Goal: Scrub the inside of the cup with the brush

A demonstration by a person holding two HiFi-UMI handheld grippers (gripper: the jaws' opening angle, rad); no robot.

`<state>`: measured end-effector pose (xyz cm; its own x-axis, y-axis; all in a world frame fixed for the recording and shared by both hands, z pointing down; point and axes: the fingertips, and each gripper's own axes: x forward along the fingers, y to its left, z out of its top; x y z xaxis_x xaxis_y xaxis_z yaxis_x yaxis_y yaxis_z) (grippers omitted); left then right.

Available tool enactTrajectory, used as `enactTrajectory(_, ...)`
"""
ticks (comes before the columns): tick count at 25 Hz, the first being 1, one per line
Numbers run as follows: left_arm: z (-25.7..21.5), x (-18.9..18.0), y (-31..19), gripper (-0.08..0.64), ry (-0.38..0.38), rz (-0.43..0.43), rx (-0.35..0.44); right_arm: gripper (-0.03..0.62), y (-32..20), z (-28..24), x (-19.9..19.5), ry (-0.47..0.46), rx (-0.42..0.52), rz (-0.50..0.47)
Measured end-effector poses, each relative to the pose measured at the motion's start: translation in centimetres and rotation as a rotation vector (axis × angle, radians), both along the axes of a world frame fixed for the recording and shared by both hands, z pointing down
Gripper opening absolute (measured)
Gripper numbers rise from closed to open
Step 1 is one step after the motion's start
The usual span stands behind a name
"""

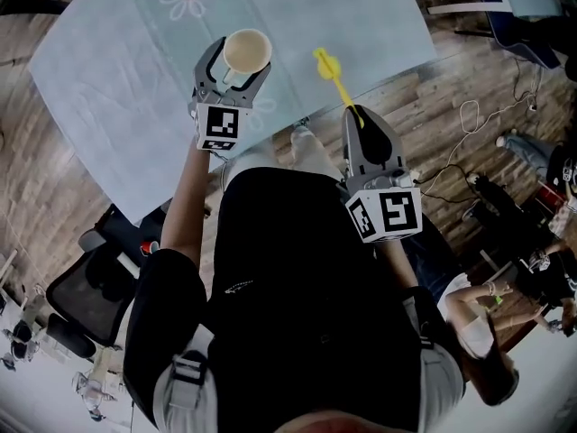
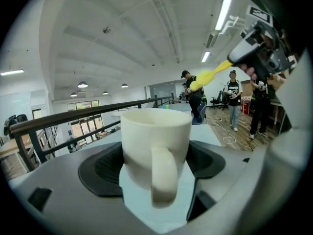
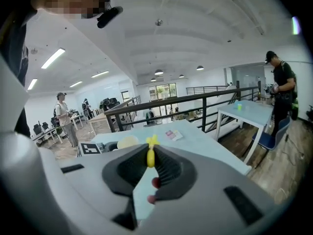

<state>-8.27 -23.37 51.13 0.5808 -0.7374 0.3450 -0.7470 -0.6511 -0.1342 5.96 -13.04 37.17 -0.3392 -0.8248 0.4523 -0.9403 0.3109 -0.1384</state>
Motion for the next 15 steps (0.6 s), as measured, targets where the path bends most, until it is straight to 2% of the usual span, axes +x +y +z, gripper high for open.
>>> enactTrajectory(4,-3.3,3.3,2.8,0.396,-0.039,0.043,0.036,0.04,0.9,-1.6,1.5,-0.004,0.016,-0.117)
enactTrajectory(6,-4.0,4.6,4.2,0.396,-0.091,0.05,0.042,0.04,1.6,-2.6,1.7,-0.01,0.017,-0.187)
enactTrajectory(9,-4.6,6.5,6.4,0.396,-0.168,0.057,0.054,0.04,3.0,-3.6,1.9,-0.01,-0.004,-0.292)
enactTrajectory(15,-5.6,9.7,9.6,0.396,-0.25,0.05,0.076,0.04,4.8,-3.2,3.0,0.019,-0.063,-0.434)
